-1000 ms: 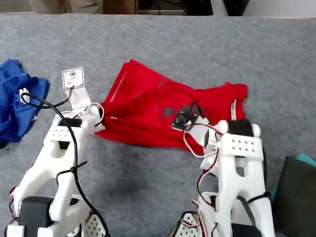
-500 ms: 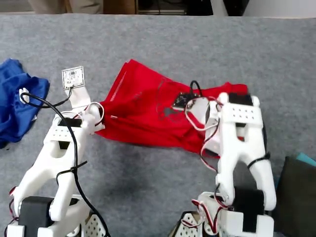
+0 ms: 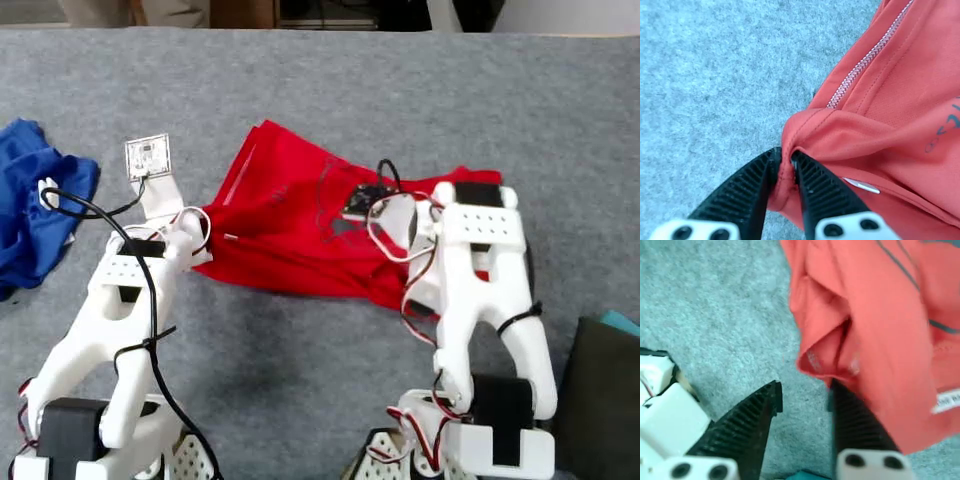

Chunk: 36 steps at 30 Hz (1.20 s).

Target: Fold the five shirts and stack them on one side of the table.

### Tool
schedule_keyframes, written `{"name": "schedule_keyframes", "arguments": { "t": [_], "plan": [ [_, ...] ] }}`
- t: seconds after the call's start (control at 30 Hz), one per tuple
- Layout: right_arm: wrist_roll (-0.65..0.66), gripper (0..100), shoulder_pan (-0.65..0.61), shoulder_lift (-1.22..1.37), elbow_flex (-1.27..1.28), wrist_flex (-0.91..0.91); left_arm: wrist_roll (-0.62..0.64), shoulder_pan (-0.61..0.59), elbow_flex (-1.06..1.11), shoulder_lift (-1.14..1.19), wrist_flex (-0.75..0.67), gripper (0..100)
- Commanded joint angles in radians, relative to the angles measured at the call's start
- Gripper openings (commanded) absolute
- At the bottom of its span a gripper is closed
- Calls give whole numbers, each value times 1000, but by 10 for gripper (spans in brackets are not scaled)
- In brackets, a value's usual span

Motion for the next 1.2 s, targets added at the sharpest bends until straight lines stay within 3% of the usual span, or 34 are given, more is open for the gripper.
{"name": "schedule_keyframes", "arguments": {
  "t": [0.0,0.27,0.57,0.8,1.0,1.17],
  "plan": [
    [-41,57,-18,2,19,-44,3,-12,2,-7,-15,20],
    [-46,37,-1,-5,50,-100,3,-12,3,-7,-15,20],
    [-49,45,33,-7,-59,23,3,-12,3,-7,-15,20],
    [-15,217,31,-110,-22,46,3,-12,3,-7,-15,20],
    [20,230,35,-213,68,46,3,-12,3,-7,-15,20],
    [18,230,35,-173,142,-58,3,-12,3,-7,-15,20]
  ]
}}
